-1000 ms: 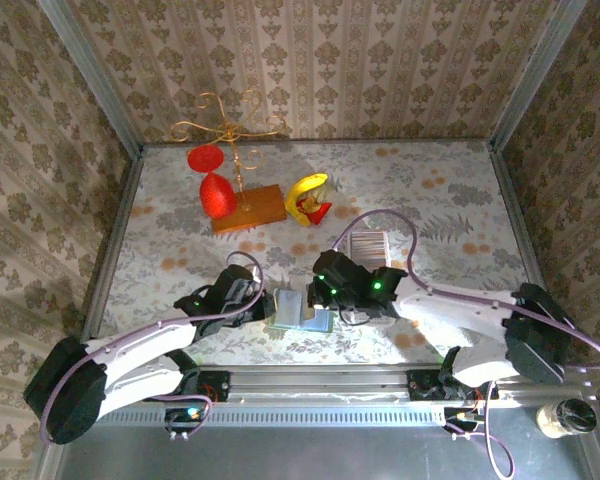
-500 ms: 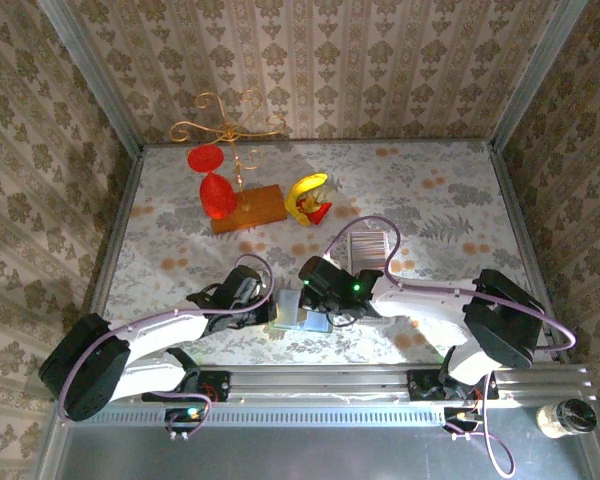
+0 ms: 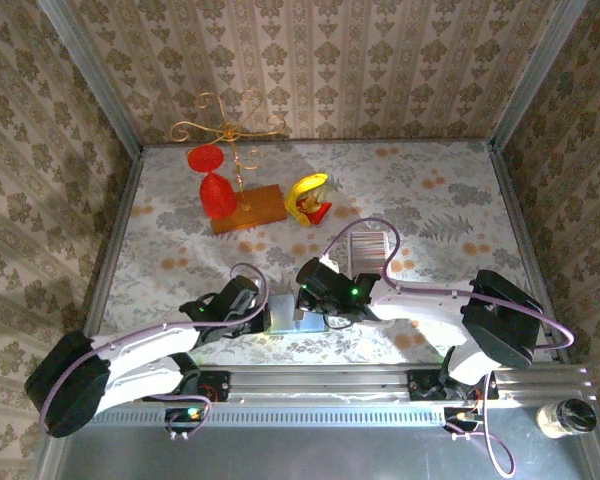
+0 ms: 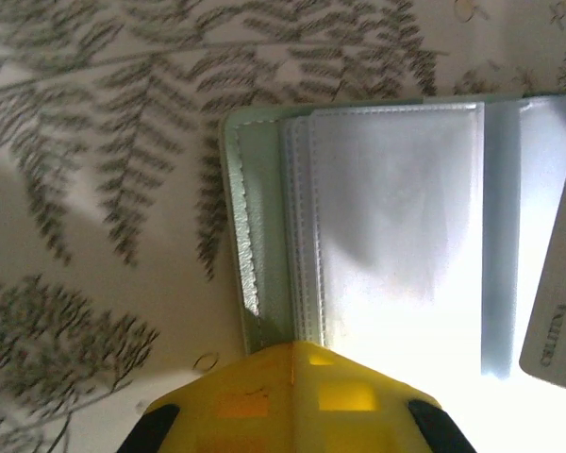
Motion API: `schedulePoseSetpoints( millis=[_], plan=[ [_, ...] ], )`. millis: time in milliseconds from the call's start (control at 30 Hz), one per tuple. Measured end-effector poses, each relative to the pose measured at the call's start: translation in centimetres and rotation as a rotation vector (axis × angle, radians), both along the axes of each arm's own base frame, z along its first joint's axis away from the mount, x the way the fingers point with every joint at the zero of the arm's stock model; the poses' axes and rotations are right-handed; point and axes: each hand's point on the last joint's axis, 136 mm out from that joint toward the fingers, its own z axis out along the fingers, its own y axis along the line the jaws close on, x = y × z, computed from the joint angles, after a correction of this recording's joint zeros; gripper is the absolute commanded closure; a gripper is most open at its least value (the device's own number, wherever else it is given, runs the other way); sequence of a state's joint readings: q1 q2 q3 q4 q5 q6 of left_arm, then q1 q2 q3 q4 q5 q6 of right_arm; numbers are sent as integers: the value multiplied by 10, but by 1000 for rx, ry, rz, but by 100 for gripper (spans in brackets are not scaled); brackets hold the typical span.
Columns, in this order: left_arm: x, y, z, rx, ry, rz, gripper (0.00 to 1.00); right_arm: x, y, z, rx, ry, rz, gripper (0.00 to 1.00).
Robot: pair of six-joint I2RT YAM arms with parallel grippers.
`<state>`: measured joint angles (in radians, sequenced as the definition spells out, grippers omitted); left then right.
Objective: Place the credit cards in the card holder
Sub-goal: Rotate the card holder at the bottom-center of the table.
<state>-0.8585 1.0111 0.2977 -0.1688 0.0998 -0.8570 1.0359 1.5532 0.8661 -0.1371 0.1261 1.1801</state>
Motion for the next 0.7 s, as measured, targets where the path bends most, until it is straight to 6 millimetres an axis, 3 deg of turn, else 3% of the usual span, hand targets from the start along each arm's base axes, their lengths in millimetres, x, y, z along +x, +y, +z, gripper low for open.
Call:
schedulePoseSetpoints(
  millis=[467, 700],
  plan=[
    [-3, 5, -1, 3, -9, 27, 100, -6, 16, -5, 69, -31, 84, 100],
    [-3, 5, -1, 5, -7, 28, 100, -8, 15, -12, 54, -42, 118, 100]
  ],
)
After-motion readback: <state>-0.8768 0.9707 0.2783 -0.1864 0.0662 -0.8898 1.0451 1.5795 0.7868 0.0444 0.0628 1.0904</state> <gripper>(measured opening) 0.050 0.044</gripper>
